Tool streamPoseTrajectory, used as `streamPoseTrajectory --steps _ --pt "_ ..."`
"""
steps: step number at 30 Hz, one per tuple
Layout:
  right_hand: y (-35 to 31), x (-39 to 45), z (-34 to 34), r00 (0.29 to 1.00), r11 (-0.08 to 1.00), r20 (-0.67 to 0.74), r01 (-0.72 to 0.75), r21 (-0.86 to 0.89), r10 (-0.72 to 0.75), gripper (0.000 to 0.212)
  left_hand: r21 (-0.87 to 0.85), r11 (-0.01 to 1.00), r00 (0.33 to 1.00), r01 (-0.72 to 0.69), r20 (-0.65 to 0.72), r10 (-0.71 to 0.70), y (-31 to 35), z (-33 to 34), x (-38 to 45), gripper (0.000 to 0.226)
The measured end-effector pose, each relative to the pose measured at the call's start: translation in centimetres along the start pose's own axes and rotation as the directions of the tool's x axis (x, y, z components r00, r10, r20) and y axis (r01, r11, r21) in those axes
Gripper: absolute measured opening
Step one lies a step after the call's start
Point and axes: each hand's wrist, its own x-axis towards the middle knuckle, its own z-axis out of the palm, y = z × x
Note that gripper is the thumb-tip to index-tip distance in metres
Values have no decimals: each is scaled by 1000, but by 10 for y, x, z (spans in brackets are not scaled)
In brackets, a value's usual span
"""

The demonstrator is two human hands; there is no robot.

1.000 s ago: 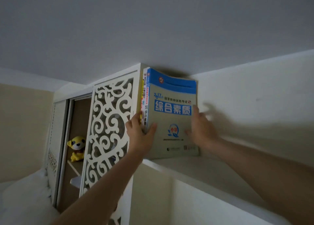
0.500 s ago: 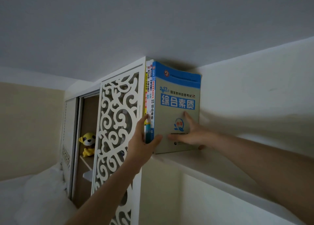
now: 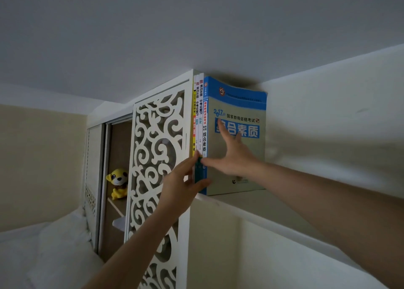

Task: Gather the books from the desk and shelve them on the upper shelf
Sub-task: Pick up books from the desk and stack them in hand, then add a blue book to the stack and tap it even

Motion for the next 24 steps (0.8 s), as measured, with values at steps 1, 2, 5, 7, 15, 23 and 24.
streamPoseTrajectory --steps 1,2,5,7,15,23,24 --pt "0 -1 0 1000 1000 -1 2 -2 -2 118 4 1000 1000 -5 20 5 -1 0 -1 72" --pt "0 -1 1 1000 1000 -4 6 -2 -6 118 14 1000 999 -6 32 5 -3 -1 -3 72" --pt "-5 -8 -1 999 1000 23 -25 -7 25 115 118 993 999 20 48 -26 1 -1 -5 70" --pt "-12 -20 -7 996 995 52 -61 -76 65 107 343 939 998 4 58 -26 10 -4 -7 69" --pt "-17 -270 -60 963 948 -53 247 -200 -263 21 425 868 913 -256 402 72 120 16 -166 8" --pt "177 -637 -31 642 724 409 -356 -591 649 22 317 924 94 -213 948 -304 136 175 -454 18" --pt "194 -674 -31 586 676 389 -415 -609 711 26 333 927 13 -176 942 -336 134 194 -487 21"
